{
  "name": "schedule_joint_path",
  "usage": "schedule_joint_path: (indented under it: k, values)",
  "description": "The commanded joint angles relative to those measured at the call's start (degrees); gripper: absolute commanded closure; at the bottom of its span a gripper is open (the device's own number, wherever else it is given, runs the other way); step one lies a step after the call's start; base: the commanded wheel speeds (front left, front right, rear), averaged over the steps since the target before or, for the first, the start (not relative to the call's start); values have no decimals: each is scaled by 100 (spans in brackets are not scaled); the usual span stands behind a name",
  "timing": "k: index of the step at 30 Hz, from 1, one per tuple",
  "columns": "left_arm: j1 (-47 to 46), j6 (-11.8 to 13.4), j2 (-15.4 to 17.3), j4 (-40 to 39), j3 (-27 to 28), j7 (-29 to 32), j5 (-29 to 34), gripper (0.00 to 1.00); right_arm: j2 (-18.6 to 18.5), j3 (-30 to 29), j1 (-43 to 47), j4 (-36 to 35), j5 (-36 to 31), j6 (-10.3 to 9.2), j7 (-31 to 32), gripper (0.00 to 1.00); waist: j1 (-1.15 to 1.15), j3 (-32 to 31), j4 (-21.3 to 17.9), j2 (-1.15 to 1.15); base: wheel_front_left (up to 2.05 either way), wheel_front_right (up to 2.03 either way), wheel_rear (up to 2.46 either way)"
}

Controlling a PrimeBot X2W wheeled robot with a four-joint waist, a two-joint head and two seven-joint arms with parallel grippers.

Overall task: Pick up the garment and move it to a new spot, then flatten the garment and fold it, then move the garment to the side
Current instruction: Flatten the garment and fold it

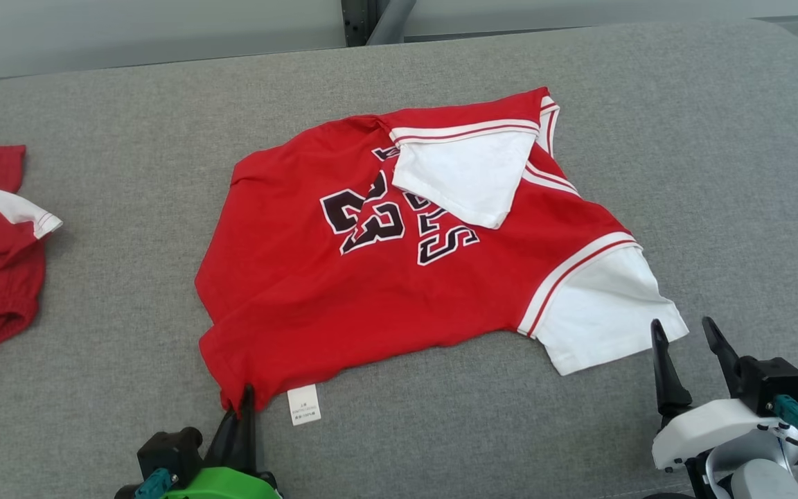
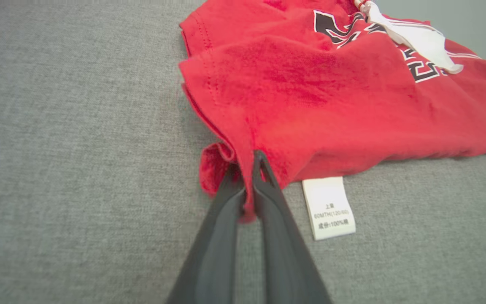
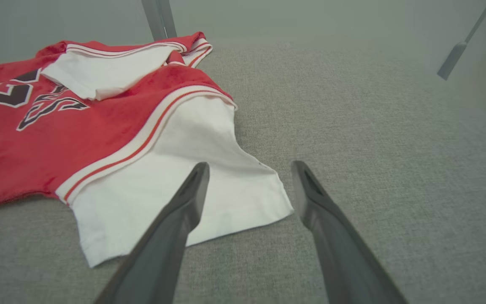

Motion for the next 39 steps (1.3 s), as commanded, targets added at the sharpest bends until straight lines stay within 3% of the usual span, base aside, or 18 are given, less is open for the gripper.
schedule_joint_path:
  k: [1, 12, 19, 20, 22, 28, 36, 39]
  values:
    - [-26, -21, 20, -19, 15, 6, 41, 100, -14, -27, 23, 44, 25, -8, -10, 0, 0, -1, 6, 1, 0, 0, 0]
    - [-96, -38, 19, -77, 252, 6, 324, 100, -23, -532, -388, 915, -117, -8, -10, 0, 0, 150, 312, 1, 0, 0, 0]
    - [-182, -97, 20, -85, 260, 6, 423, 100, 39, -370, -728, 1704, -2, -7, -2, 0, 0, 239, 451, 1, 0, 0, 0]
    - [-195, -98, 20, -87, 253, 6, 428, 100, 50, -328, -760, 1808, 8, -4, 12, 5, 0, 242, 462, 1, 0, 0, 0]
    - [-224, -108, 21, -93, 237, 6, 429, 100, 74, -196, -778, 2012, 66, -3, 21, 100, 0, 230, 476, 1, 0, 0, 0]
    - [-195, -113, 20, -223, 336, 6, 406, 100, -69, -110, -685, 1739, 469, -9, 7, 100, 0, -95, 455, 1, 0, 0, 0]
    - [-511, -259, 23, -944, 797, 3, 712, 100, -279, 66, -888, 362, 1057, -9, -10, 100, 0, -781, 345, 1, 0, 0, 0]
    - [-966, -351, 215, -1305, 945, 3, 923, 100, -440, 124, -1289, -224, 1304, -9, -10, 100, 0, -920, 293, 1, 0, 0, 0]
